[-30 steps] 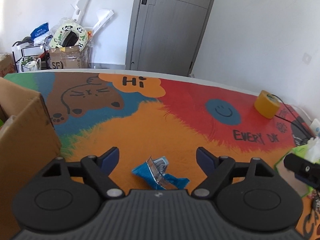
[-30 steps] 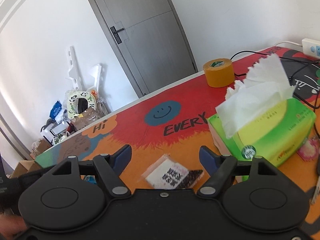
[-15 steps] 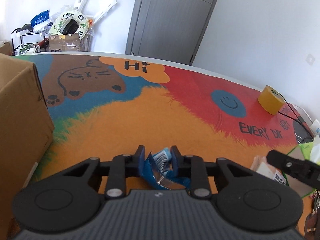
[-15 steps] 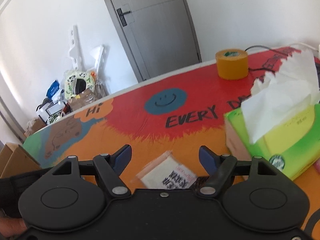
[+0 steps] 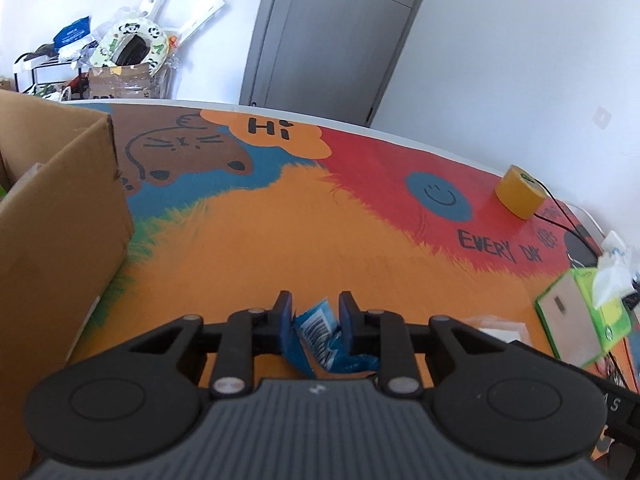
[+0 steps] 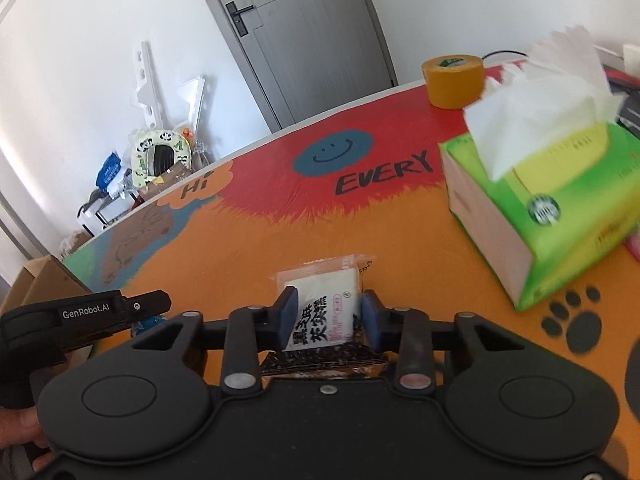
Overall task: Organize snacks
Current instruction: 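Grasp the blue packet with the left gripper while the right grasps the black-and-white packet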
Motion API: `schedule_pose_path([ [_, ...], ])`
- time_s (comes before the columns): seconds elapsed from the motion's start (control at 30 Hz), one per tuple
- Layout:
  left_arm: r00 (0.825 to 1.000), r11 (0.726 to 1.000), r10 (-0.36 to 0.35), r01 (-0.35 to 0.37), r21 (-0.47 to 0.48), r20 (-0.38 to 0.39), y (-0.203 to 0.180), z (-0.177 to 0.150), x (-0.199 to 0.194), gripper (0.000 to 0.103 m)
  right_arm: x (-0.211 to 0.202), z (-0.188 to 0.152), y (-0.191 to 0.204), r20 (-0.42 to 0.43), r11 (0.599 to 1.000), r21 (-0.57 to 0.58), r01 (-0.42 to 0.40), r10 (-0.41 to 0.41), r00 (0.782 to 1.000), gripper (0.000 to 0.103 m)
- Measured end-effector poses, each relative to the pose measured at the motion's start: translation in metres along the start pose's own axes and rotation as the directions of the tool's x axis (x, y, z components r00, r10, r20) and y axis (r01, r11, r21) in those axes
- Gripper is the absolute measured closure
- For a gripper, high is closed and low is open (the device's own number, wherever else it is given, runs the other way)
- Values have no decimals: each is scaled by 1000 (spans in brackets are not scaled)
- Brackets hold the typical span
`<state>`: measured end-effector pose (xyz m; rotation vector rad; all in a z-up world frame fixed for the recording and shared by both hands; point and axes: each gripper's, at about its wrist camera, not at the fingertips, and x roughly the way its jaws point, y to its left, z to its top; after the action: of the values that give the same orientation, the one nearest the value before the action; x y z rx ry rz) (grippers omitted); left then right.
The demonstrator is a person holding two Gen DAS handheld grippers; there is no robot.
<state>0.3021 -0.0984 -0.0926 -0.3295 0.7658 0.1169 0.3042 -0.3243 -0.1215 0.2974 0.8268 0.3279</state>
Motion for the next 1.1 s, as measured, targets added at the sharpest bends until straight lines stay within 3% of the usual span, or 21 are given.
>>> schedule_pose_path([
  [0.2, 1000, 999, -12, 13, 30, -17, 2, -2, -11, 78, -14, -15, -2, 2, 999, 36, -28, 28, 1000, 71],
  [0.3, 1000, 999, 21, -20, 43, -14, 1, -3, -13, 71, -20, -20, 1, 4, 999, 41, -30, 30, 1000, 69],
  [0.37, 1000, 999, 13, -13, 37, -8, 2, -4, -15, 62, -23, -21, 4, 18, 999, 32, -22, 21, 1000, 62],
  [0.43, 1000, 999, 6, -6, 33, -3, 2, -6, -18, 51, -24, -21, 10, 33, 1000, 12, 0, -1, 999, 43],
  [0.5, 1000, 999, -3, 2, 54, 16, -1, -9, -21, 44, -21, -21, 16, 36, 1000, -13, 19, -19, 999, 40],
  [0.63, 1000, 996, -13, 13, 85, 4, -8, -12, -16, 42, -10, -25, 26, 17, 998, -46, 34, -33, 999, 40],
  [0.7, 1000, 996, -25, 25, 83, 2, -9, -13, -14, 42, -5, -29, 27, -3, 997, -52, 49, -49, 999, 47],
  [0.83, 1000, 995, -27, 28, 97, -7, -14, -17, -11, 42, -12, -36, 24, 9, 997, -59, 43, -43, 999, 51],
  [1.1, 1000, 992, -19, 21, 124, -14, -23, -25, -1, 44, -21, -39, 13, 26, 998, -21, 66, -66, 997, 51],
])
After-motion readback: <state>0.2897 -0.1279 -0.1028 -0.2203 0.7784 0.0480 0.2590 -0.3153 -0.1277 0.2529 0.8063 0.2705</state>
